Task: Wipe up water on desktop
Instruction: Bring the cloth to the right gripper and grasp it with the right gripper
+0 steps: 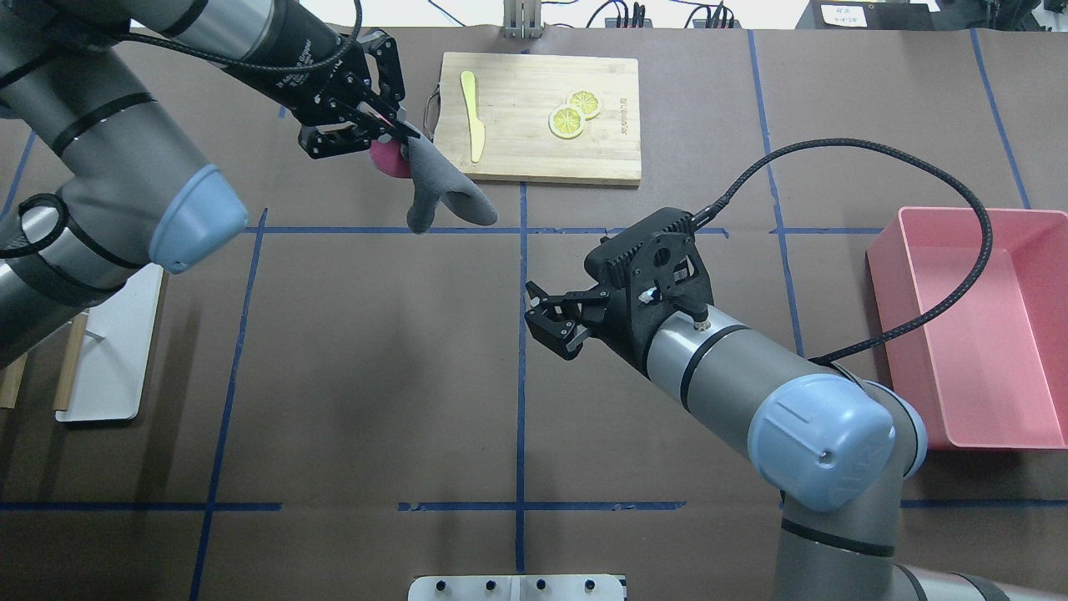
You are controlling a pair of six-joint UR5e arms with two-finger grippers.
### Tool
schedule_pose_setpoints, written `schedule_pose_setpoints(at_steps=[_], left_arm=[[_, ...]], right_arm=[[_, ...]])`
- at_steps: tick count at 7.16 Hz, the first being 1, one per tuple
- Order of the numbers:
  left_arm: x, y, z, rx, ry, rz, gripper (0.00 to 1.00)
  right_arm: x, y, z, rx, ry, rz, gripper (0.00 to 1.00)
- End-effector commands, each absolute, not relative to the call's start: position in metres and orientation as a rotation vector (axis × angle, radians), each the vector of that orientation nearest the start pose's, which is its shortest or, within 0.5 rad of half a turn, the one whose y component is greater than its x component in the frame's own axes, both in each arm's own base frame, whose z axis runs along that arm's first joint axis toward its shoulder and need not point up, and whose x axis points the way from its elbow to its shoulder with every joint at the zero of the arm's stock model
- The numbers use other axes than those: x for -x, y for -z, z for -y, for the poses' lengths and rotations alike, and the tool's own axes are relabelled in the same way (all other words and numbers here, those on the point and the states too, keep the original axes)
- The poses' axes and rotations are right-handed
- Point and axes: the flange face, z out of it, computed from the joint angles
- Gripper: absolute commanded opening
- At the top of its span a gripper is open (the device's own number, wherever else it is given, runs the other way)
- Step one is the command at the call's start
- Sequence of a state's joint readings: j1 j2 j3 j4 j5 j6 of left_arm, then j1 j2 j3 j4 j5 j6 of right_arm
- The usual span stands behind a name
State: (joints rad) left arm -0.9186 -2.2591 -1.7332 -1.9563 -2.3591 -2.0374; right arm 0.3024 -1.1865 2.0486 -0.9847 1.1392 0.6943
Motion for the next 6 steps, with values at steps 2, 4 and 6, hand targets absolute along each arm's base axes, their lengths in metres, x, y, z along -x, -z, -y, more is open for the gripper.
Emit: schedule_pose_setpoints(at_steps=[2,4,6], left_arm=[[-0.377,-0.082,0.519,0.488,0.68,-1.316,0.0],[-0.403,-0.07,0.501,0.496,0.677,-1.317,0.0],[-0.419,-0.064,0.488,0.517,0.662,-1.312,0.0]], right_arm=[[0.448,-0.175,0.32,-1.094,0.177,0.95,0.99],[0.45,-0.176,0.32,-1.094,0.179,0.946,0.98],[0.45,-0.173,0.32,-1.096,0.178,0.95,0.98]])
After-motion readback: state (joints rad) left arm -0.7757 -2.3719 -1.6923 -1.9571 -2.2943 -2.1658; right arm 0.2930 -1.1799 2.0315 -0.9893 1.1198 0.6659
